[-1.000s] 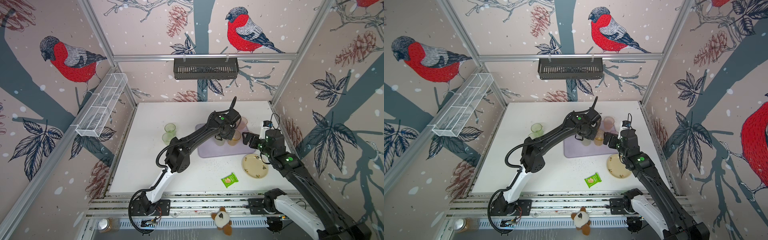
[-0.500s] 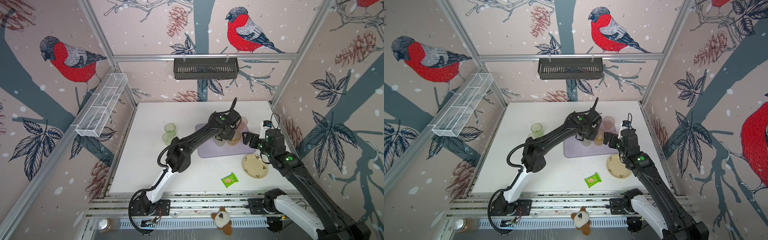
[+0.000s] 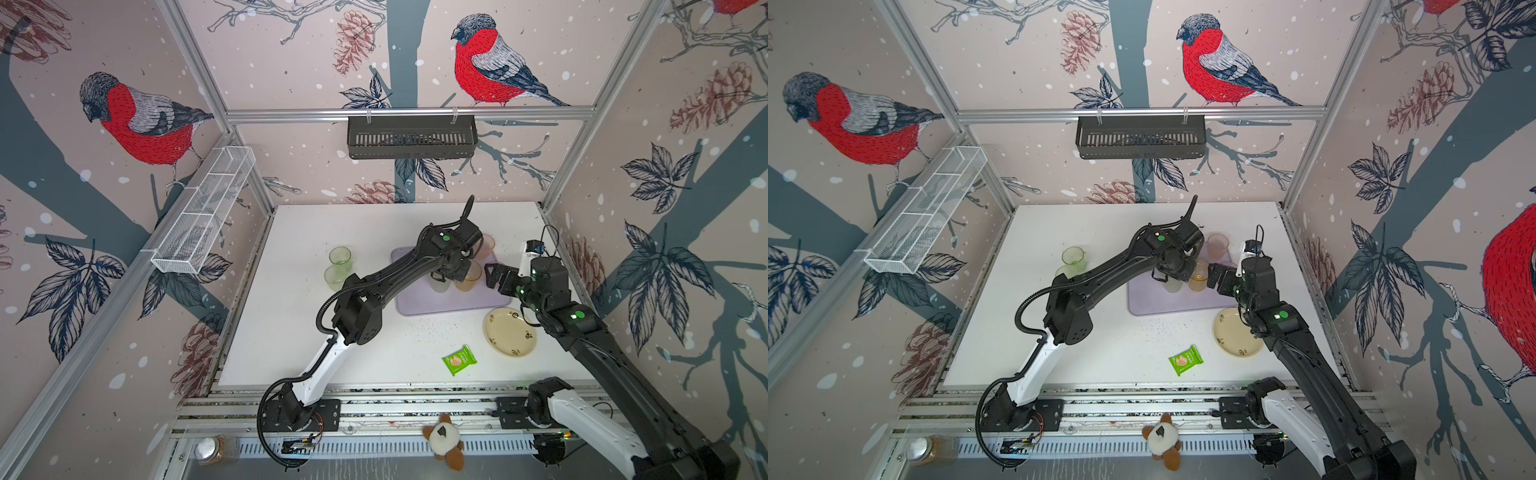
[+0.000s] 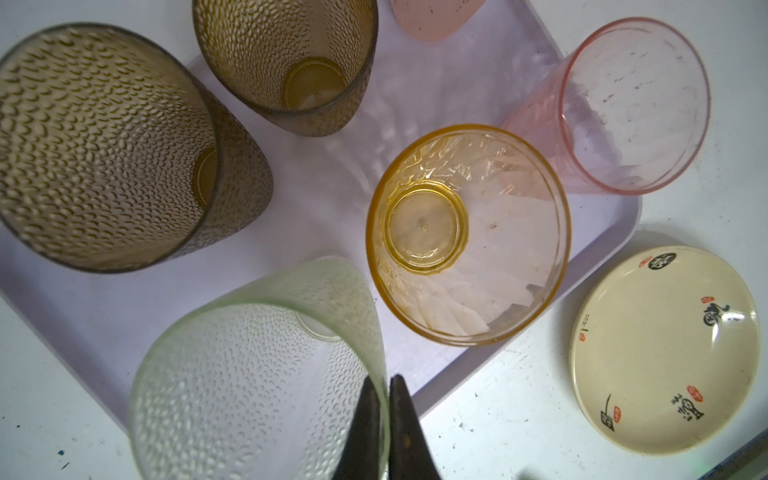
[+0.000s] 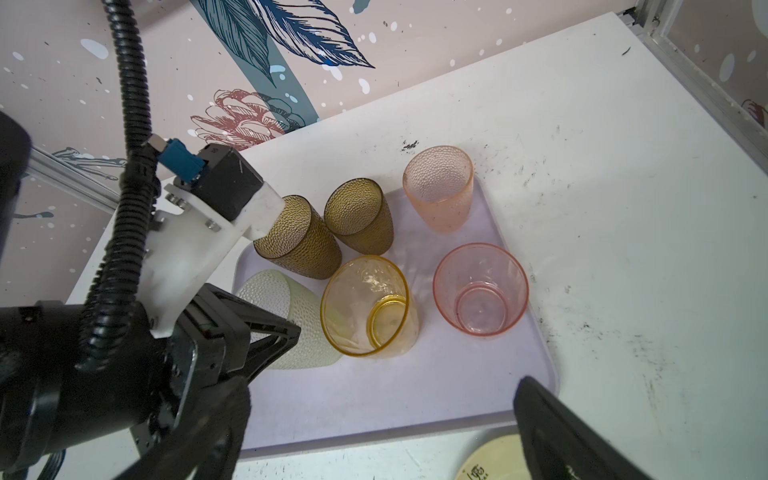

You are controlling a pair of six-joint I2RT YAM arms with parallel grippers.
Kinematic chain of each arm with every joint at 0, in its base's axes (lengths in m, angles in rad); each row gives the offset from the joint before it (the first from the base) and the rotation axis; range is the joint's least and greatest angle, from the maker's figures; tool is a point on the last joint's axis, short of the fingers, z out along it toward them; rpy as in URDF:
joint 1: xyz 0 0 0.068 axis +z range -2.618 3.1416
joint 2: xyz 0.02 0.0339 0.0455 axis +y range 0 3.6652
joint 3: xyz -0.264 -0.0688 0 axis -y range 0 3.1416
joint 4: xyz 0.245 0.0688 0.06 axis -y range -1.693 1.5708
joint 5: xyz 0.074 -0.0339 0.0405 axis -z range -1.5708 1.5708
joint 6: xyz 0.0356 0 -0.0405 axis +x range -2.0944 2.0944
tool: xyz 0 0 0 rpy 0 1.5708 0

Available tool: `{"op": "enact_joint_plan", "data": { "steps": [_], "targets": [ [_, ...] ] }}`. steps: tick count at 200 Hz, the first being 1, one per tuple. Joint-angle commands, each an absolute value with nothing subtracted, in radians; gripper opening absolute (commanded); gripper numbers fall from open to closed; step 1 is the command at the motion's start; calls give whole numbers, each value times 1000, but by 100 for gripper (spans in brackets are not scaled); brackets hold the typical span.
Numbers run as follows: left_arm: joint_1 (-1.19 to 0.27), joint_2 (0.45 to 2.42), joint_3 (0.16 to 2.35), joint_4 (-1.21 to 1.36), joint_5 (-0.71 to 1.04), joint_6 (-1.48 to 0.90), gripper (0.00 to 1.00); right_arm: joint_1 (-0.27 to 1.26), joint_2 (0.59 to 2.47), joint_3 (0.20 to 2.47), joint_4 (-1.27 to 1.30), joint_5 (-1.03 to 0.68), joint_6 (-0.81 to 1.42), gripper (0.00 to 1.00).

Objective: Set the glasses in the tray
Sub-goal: 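Lower the pale green cup onto the tray beside the amber cups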

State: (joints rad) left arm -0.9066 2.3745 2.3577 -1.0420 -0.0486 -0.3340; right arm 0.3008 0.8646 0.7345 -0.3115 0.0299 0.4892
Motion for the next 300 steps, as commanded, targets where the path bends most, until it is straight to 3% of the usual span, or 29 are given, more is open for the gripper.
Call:
{"op": "enact_joint_plan", "data": {
  "steps": [1,100,300],
  "targets": [
    [-908,2377,2367,-1045,-46,-327,0,299,867,744,-278,28,472,99],
    [-914,2382,2366,-1057,-56,-325,3,297,863,742,-276,28,471,100],
    [-914,2352,2366,-1060,-67,-323,24,295,864,744,-265,25,481,99]
  ]
}}
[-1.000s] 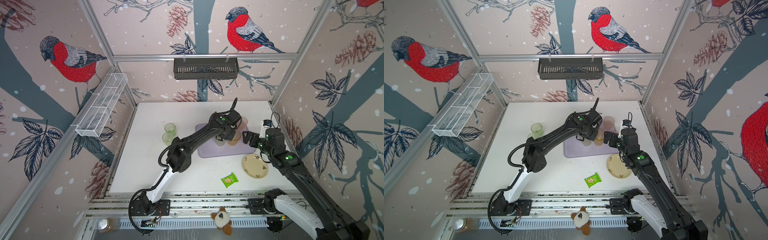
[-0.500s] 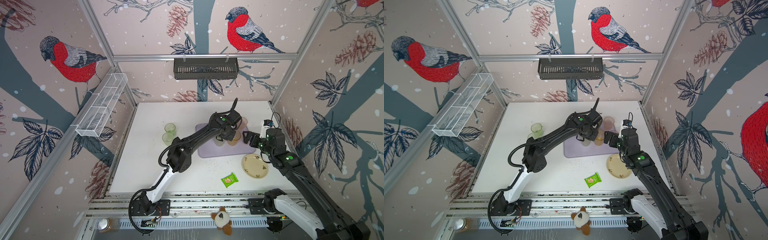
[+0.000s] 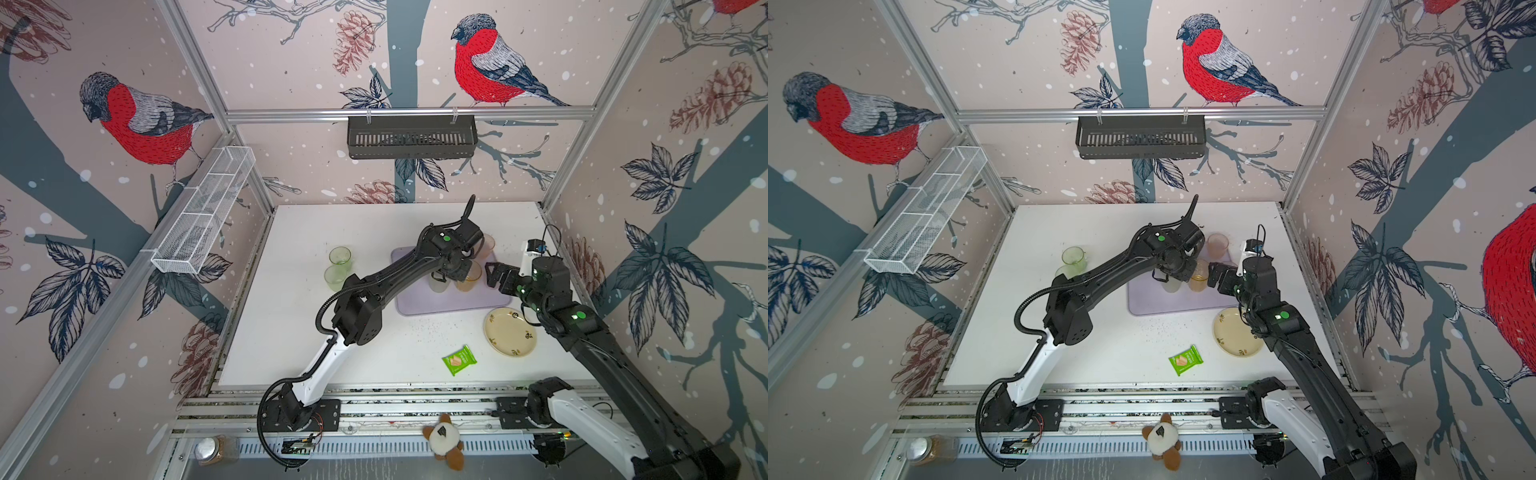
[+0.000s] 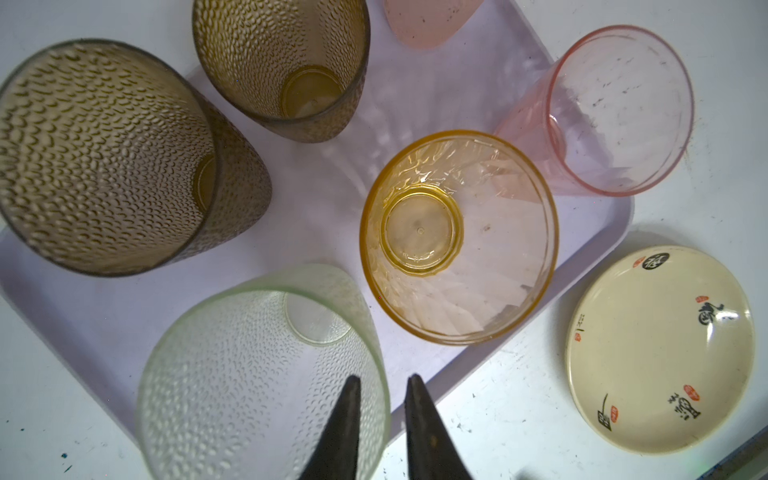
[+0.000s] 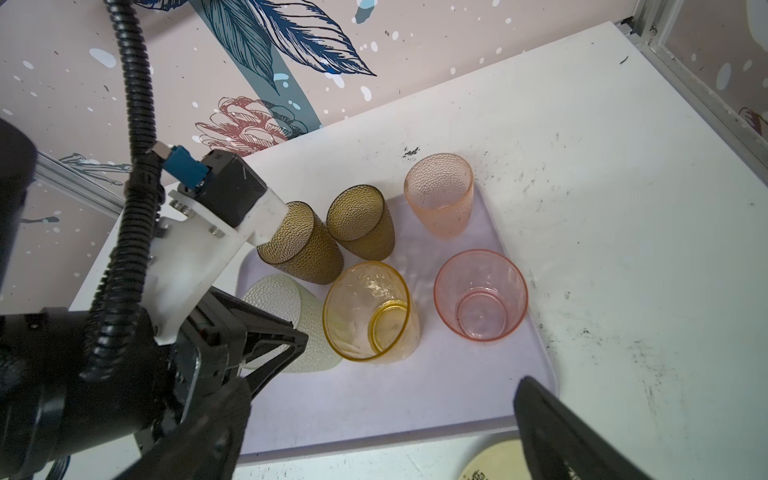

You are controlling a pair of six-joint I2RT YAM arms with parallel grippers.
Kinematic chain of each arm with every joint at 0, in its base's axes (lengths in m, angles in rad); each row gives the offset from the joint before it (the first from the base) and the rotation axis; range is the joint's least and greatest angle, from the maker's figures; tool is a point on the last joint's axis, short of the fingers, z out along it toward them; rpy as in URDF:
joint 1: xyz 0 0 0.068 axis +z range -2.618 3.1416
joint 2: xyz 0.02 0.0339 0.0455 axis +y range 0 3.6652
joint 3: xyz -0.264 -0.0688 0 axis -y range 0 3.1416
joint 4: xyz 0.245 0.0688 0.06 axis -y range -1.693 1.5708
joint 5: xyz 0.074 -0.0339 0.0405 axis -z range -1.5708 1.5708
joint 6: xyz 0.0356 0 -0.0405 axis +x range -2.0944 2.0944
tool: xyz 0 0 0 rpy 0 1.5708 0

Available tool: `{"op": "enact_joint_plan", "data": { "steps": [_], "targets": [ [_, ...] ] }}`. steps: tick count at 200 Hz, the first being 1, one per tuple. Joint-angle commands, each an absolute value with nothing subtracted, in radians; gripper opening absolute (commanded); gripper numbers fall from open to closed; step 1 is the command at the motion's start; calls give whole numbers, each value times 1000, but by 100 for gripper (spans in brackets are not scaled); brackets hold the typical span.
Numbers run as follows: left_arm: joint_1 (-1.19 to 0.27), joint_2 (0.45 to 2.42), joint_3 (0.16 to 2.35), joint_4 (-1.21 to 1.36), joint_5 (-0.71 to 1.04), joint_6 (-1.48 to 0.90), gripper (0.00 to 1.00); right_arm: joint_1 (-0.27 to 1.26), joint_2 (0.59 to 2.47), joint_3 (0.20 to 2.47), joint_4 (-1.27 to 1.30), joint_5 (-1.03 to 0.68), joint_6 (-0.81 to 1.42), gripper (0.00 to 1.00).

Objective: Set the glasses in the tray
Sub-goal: 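Lower the pale green cup onto the tray beside the amber cups, then open the left gripper to release the pale green cup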

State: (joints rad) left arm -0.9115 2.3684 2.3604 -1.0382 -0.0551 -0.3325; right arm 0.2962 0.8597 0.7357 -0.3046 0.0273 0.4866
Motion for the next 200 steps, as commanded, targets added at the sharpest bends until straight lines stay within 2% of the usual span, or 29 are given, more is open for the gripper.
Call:
{"op": "enact_joint_plan", "data": {
  "steps": [1,86,149,174,200],
  "targets": [
    [-913,2353,2367,-1061,-67,-323,24,295,864,744,-265,25,480,100],
    [-914,2334,2366,-1066,-80,-330,31,296,871,744,-262,20,484,100],
    [-914,2313,2363,-1066,-91,-339,32,295,867,741,-264,20,483,99],
    [-914,2298,2360,-1071,-105,-344,37,296,867,741,-267,20,485,100],
    [-914,2284,2358,-1077,-122,-349,39,296,866,740,-267,21,487,99]
  ]
}}
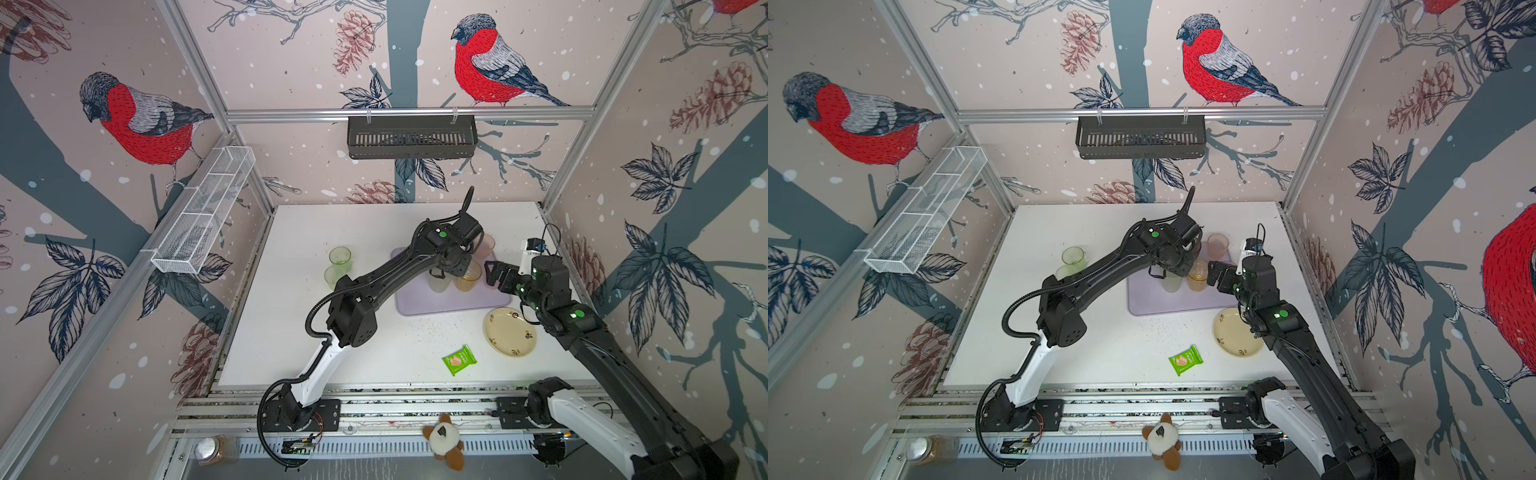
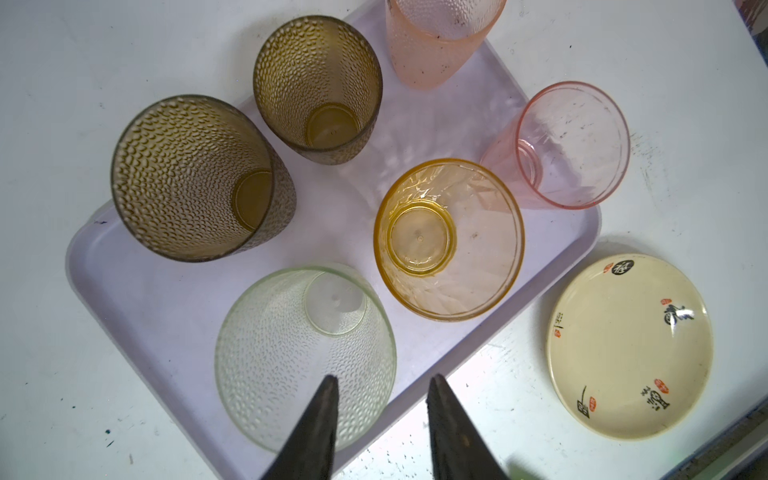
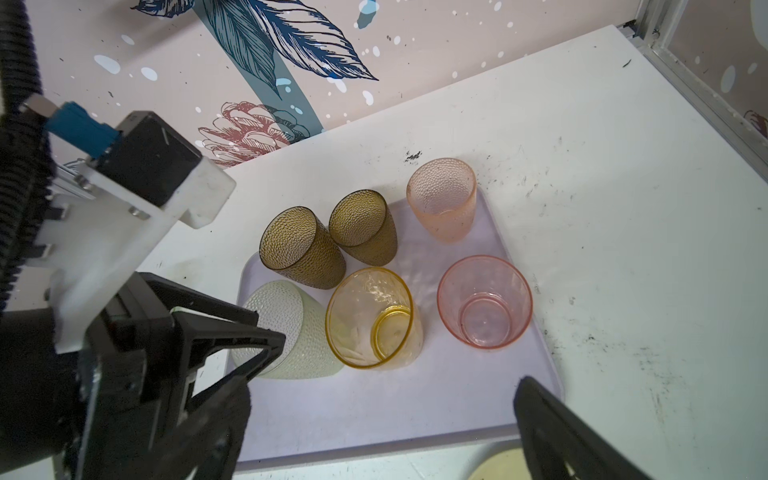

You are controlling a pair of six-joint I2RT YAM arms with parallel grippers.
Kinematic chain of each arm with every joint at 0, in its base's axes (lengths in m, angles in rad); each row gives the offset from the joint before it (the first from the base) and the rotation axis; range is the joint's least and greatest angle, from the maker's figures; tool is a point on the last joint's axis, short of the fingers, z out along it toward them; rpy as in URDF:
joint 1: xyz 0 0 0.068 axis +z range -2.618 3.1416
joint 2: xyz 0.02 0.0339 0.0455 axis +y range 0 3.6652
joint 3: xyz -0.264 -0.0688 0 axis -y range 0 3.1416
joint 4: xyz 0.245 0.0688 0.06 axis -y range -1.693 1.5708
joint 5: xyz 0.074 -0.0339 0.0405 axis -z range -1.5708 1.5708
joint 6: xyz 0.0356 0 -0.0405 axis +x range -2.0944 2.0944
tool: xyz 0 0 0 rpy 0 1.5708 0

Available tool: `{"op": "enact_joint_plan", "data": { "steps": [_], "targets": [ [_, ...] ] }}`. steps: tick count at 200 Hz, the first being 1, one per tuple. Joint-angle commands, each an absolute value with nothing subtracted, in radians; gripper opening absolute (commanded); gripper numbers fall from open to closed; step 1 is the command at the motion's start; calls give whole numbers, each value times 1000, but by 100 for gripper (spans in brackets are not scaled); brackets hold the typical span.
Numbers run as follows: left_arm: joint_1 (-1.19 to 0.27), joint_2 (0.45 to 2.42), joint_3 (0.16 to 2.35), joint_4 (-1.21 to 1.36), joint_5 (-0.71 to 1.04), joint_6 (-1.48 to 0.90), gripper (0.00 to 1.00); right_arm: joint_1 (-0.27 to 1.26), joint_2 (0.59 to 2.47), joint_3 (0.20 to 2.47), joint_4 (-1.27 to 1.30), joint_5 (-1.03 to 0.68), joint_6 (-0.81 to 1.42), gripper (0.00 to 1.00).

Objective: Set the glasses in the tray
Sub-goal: 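Open the left gripper to release the pale green cup, then raise the left gripper and swing it back toward the small green cups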

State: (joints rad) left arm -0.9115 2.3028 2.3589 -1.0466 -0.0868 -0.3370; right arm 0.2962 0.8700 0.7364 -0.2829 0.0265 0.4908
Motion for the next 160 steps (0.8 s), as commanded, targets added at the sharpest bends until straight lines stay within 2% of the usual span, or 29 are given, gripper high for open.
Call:
{"op": "enact_joint_plan", "data": {
  "steps": [1,76,160],
  "targets": [
    [-914,2284,2358,-1078,-123,-349,39,296,866,741,-267,21,486,99],
    [-912,2243,2358,-1109,-226,-358,45,299,878,749,-261,11,483,100],
    [-863,2211,2356,-1125,-224,-344,48,333,915,791,-255,20,450,99]
  ]
}}
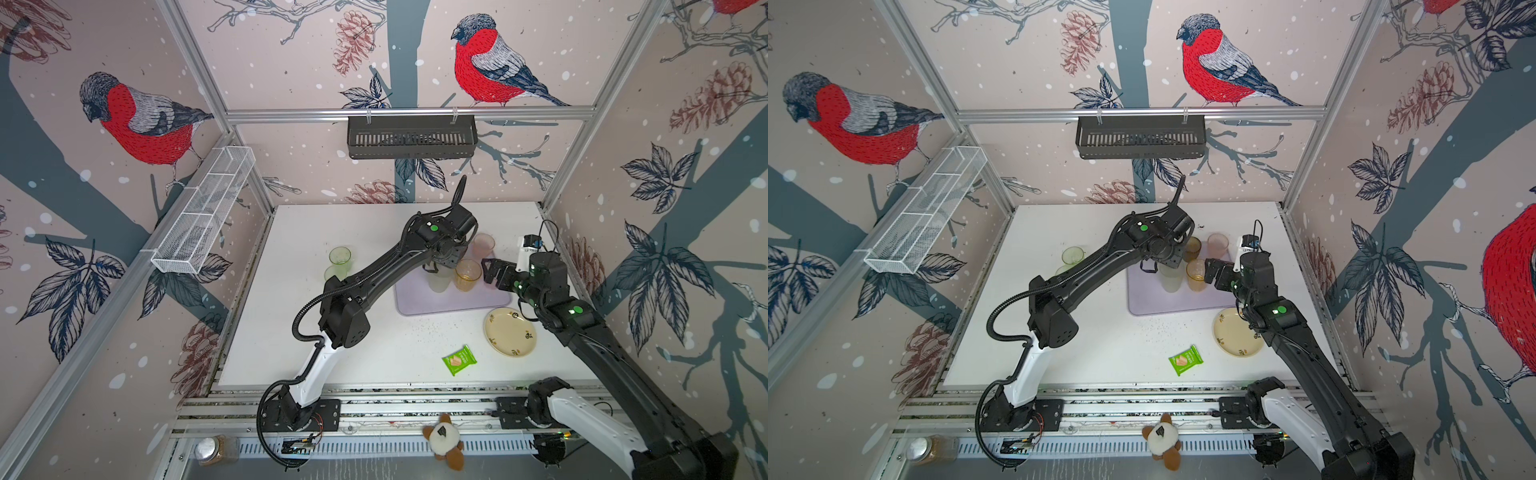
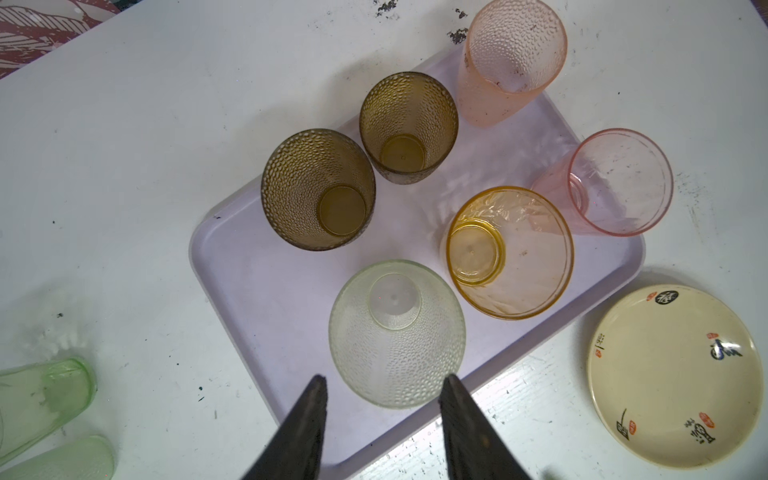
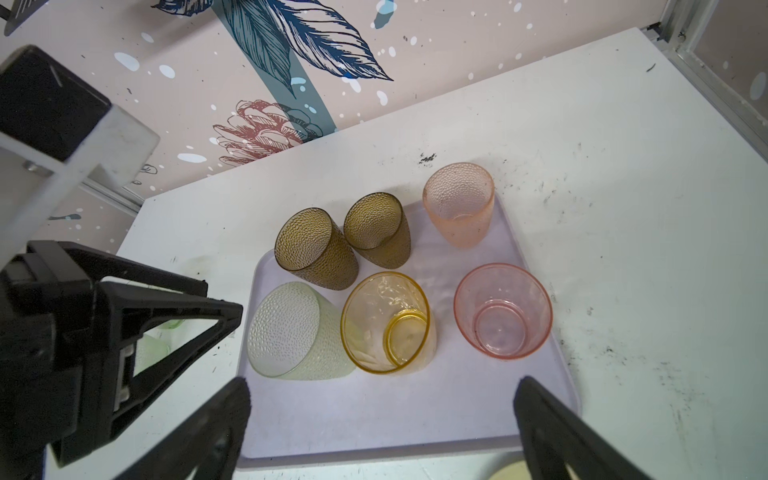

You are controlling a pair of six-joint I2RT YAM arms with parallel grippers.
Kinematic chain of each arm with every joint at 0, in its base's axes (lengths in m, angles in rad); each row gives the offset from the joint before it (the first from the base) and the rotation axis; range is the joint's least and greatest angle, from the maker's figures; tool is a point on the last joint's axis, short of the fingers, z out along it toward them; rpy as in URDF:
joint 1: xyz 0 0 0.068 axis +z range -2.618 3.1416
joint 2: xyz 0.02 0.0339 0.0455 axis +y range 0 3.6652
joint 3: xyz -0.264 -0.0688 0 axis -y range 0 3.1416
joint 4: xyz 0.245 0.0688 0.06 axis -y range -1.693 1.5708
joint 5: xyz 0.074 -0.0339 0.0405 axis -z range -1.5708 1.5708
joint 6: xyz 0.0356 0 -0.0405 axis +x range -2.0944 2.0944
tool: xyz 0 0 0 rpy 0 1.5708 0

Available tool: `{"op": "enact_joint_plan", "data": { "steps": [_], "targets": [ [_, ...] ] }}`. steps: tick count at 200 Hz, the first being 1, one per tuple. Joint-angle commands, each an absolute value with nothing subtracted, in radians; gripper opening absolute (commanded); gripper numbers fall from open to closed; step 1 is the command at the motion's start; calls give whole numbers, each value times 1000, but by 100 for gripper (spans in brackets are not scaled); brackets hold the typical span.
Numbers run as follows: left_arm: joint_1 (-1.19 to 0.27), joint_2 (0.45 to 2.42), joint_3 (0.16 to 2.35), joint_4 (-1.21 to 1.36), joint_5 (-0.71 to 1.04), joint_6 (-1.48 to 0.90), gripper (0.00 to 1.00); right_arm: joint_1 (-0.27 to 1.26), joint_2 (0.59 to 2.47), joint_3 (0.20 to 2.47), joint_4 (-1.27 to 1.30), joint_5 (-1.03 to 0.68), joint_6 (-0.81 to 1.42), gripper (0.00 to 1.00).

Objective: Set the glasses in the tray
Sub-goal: 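Raise the left gripper and swing it back toward the small green cups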

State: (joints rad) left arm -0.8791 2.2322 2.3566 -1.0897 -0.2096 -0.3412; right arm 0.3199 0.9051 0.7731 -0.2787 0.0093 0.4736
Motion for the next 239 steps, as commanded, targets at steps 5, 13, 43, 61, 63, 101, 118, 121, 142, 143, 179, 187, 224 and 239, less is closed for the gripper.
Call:
{"op": "enact_joint_plan", "data": {
  "steps": [5,13,43,61,63,101,118,121,142,143,179,187,224,239],
  "targets": [
    [-858,2209,2357,-1127,-224,-342,48,338,917,795,-256,23,447,99],
    [-849,2205,2357,-1128,-224,-341,48,347,922,802,-258,29,442,100],
    [-820,2187,2349,-1131,-224,-339,49,391,941,832,-267,60,418,100],
    [-804,2170,2325,-1122,-216,-342,49,418,954,847,-268,79,407,100],
    [-802,2169,2321,-1120,-214,-343,49,420,955,849,-268,80,406,99],
    [-765,2130,2272,-1107,-208,-358,51,462,982,883,-268,109,376,99],
    [-749,2114,2247,-1095,-198,-357,51,473,995,901,-267,107,361,100],
    [-745,2110,2245,-1095,-197,-357,51,477,998,903,-267,107,359,99],
    [-724,2097,2230,-1091,-190,-353,52,497,1017,924,-269,115,343,100],
    [-723,2096,2228,-1091,-190,-353,52,499,1018,925,-270,116,343,100],
    [-680,2074,2199,-1082,-178,-356,53,535,1044,968,-279,129,329,99],
    [-670,2067,2189,-1076,-175,-357,54,541,1051,978,-283,131,323,100],
    [-618,2033,2130,-1044,-149,-363,55,576,1082,1019,-296,139,300,99],
    [-598,2019,2102,-1036,-151,-357,55,586,1091,1031,-298,144,294,99]
  ]
}}
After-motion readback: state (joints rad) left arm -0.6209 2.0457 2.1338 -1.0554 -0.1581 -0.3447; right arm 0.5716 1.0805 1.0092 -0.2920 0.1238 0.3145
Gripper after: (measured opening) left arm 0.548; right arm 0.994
